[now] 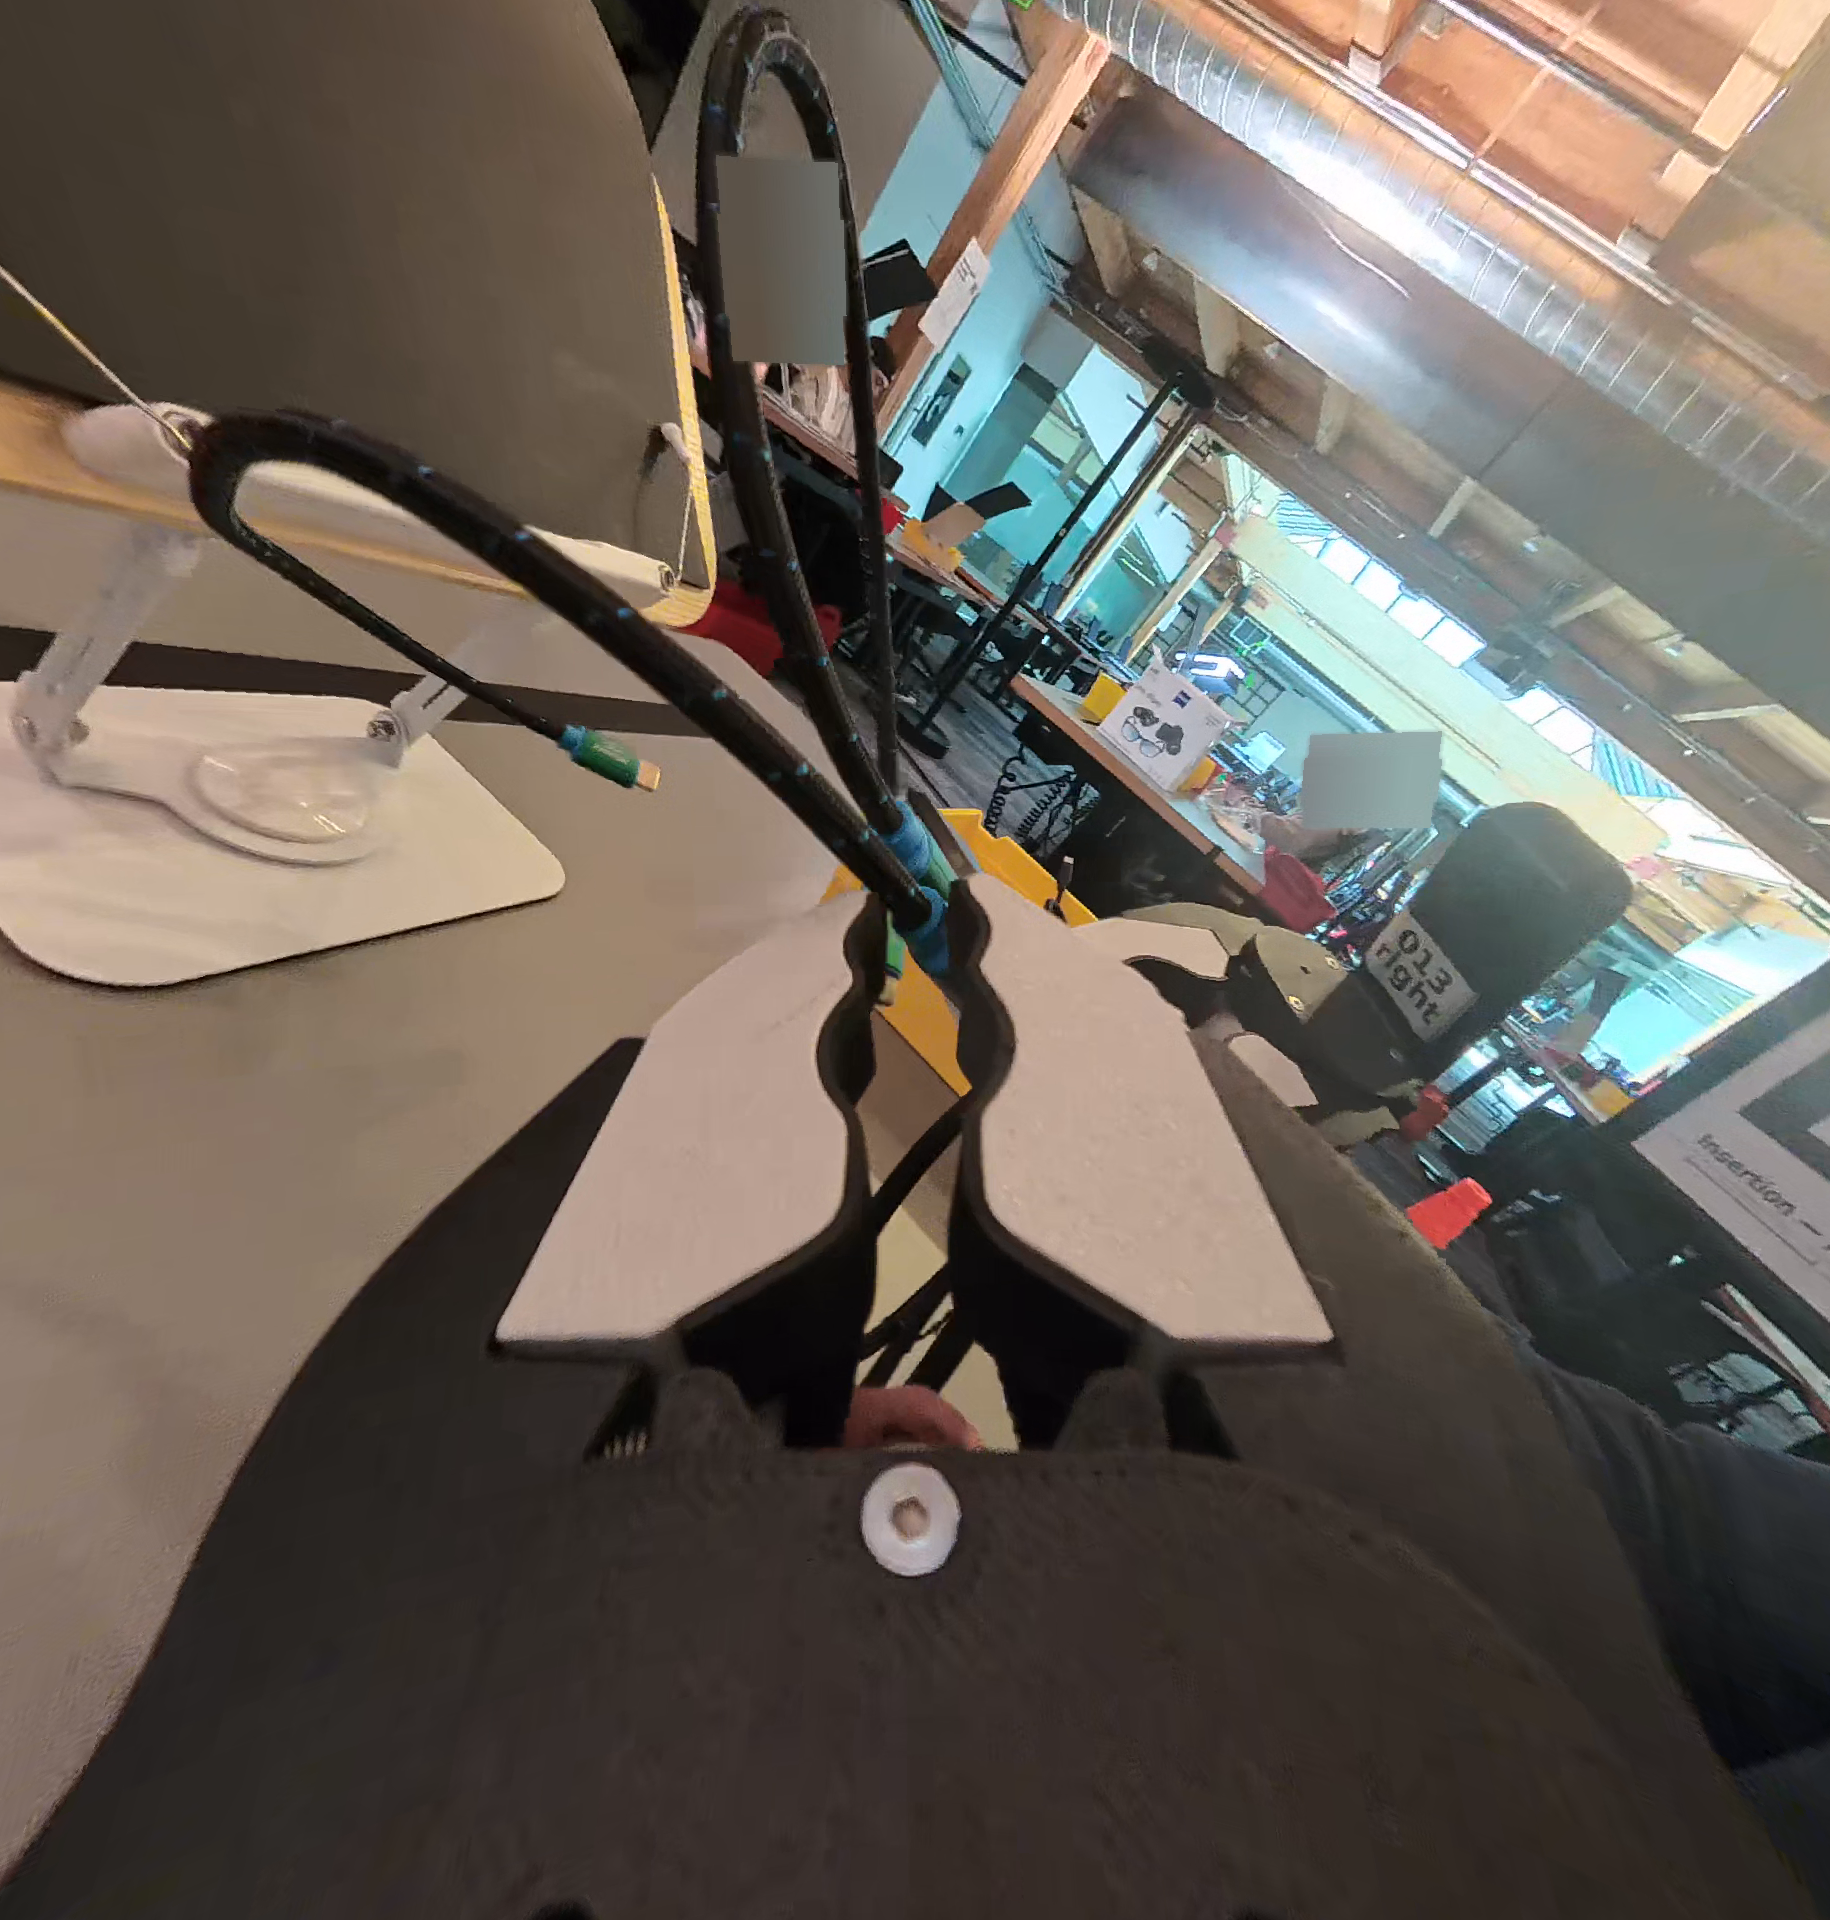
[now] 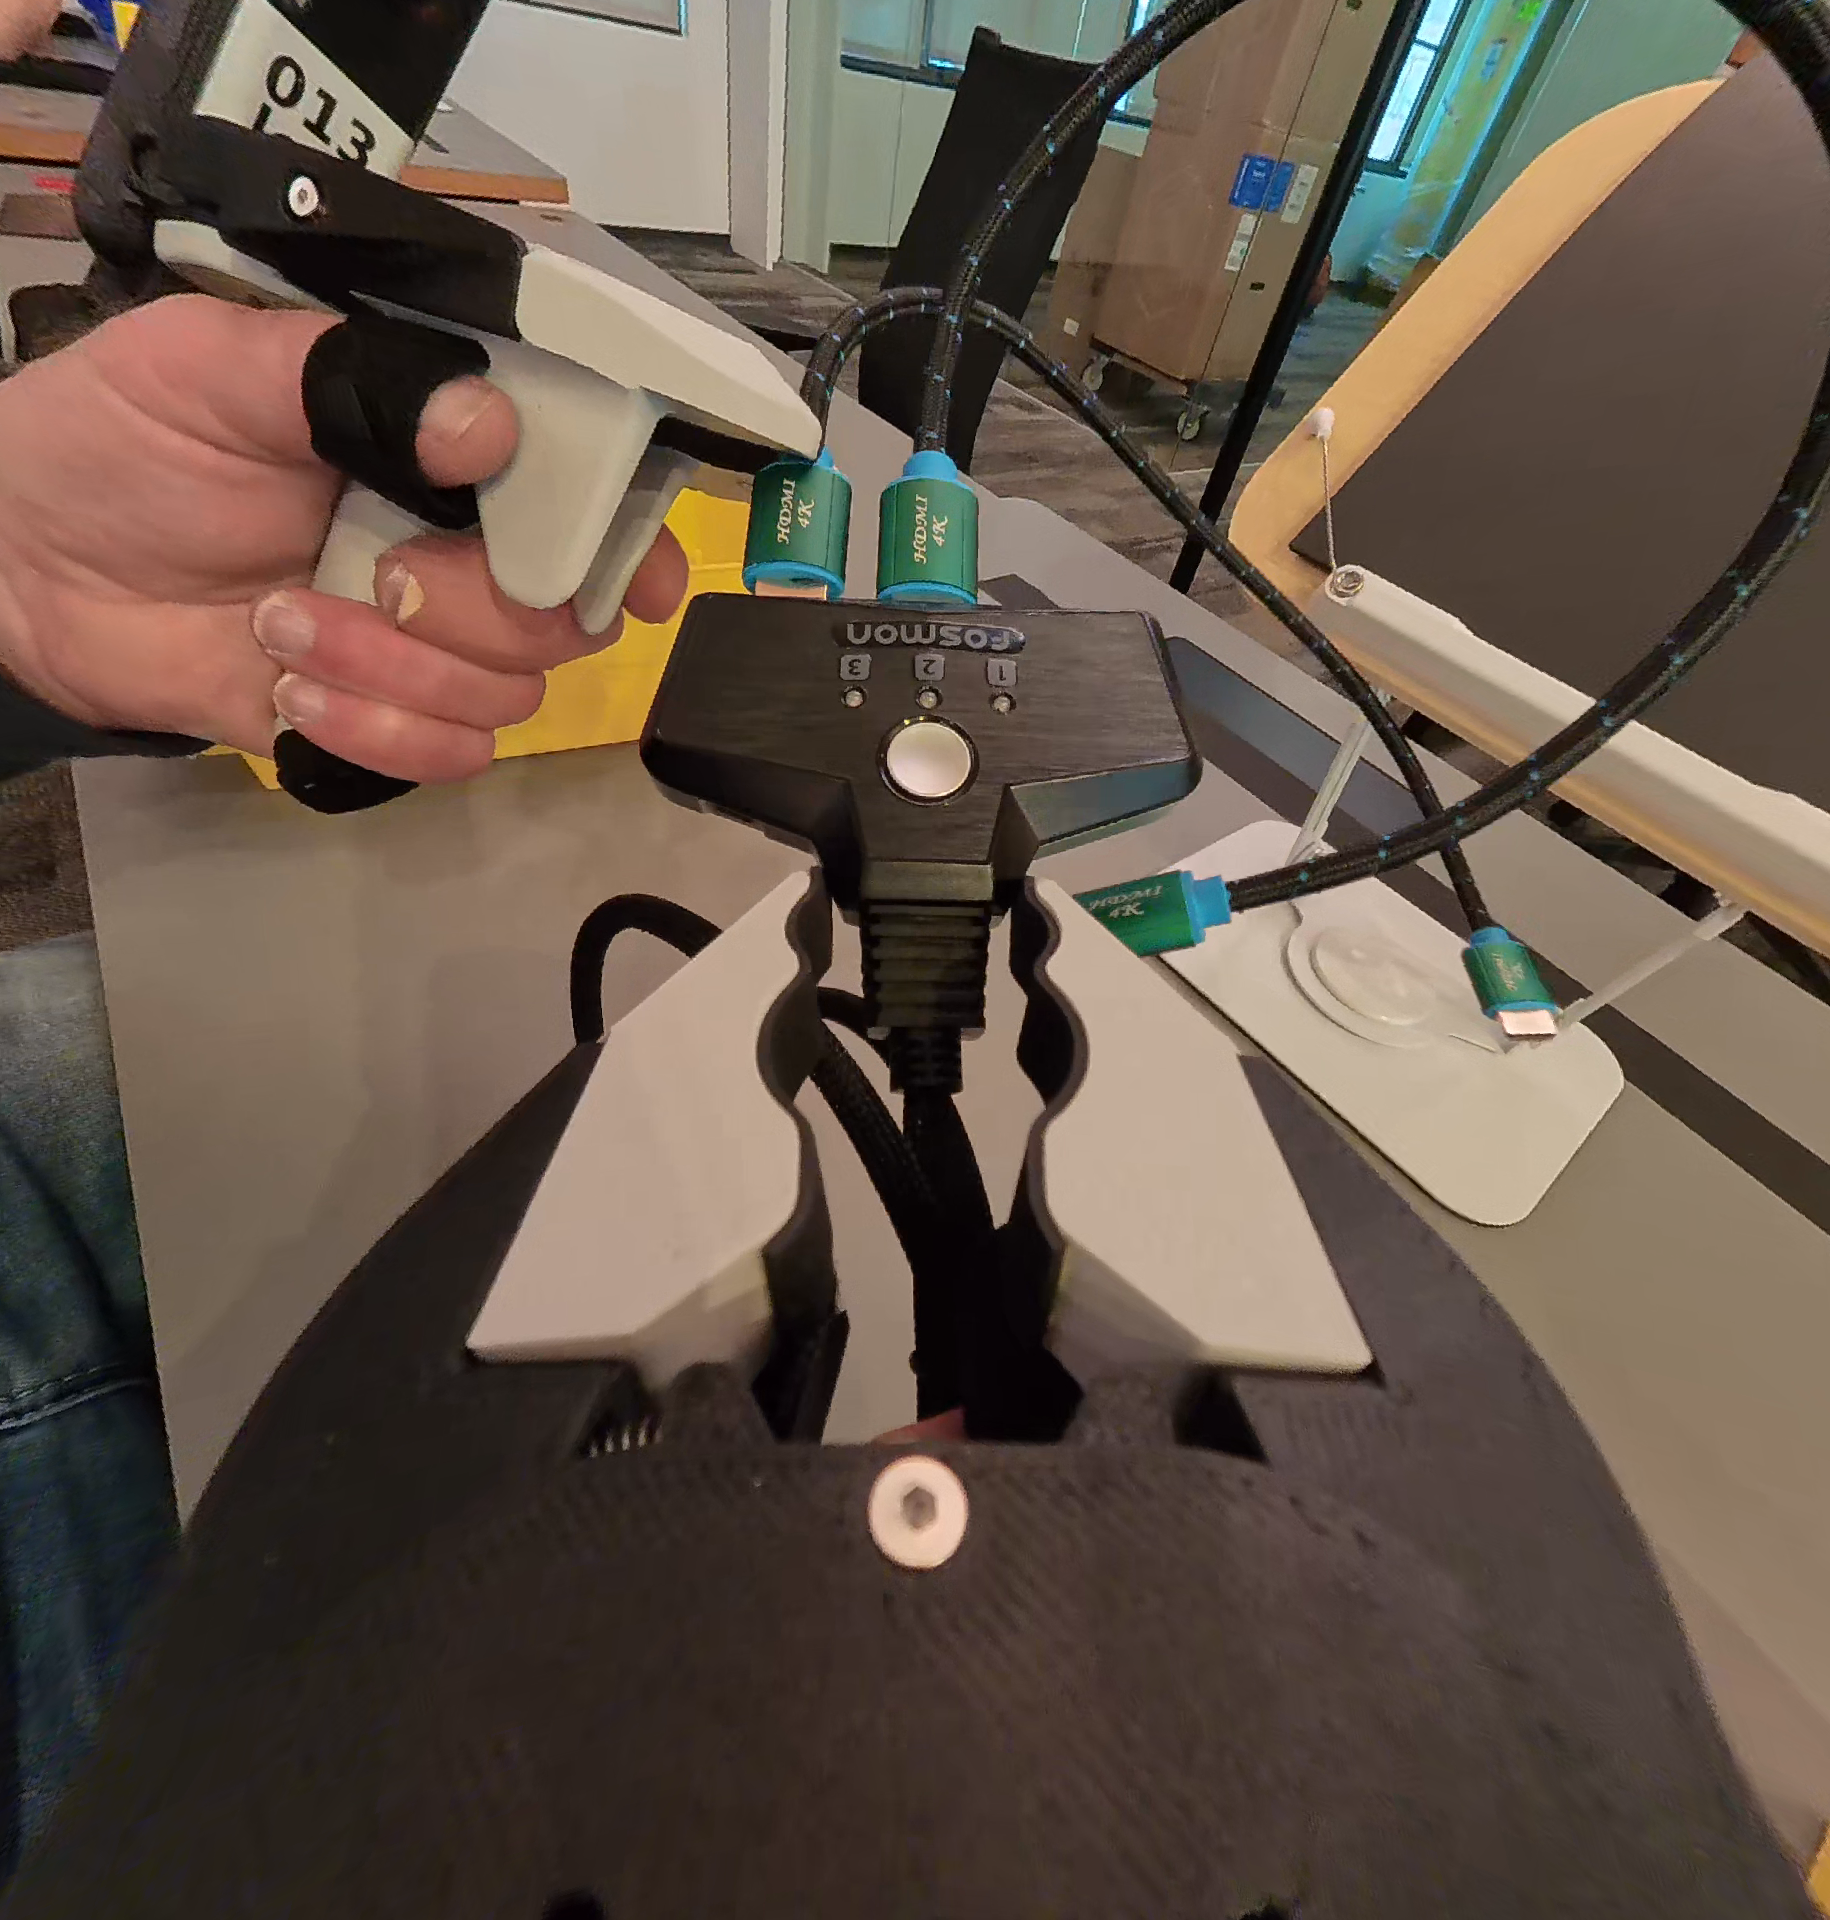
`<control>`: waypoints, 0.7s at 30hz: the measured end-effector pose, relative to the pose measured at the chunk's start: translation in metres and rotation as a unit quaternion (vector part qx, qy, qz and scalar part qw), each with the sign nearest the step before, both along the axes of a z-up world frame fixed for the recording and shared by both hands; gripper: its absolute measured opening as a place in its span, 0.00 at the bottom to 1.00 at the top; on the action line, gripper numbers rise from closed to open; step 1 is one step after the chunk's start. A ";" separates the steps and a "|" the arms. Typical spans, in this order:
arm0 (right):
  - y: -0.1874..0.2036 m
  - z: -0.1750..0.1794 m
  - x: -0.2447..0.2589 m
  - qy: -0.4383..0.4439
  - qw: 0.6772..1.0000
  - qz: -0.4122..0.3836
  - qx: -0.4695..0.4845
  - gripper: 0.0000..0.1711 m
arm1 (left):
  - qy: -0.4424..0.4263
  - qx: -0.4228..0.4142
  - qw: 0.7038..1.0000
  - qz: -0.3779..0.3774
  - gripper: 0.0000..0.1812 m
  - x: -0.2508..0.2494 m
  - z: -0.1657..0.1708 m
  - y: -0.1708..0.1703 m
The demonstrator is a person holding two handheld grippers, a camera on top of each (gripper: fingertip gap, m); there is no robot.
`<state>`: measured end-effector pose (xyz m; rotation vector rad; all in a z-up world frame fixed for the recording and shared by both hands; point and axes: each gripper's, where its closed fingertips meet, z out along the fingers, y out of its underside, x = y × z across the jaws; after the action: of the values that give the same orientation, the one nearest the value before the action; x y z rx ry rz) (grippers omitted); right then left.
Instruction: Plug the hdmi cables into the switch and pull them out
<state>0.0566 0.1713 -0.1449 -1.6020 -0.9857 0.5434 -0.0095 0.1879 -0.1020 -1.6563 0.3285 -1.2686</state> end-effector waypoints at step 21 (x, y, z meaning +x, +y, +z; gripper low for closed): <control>0.004 -0.006 0.005 -0.035 0.999 -0.035 -0.007 0.19 | 0.054 0.030 0.997 0.046 0.06 0.005 -0.016 -0.002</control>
<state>0.0617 0.1753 -0.1508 -1.6716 -0.9759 0.4495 -0.0046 0.1854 -0.1185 -1.6739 0.3490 -1.0929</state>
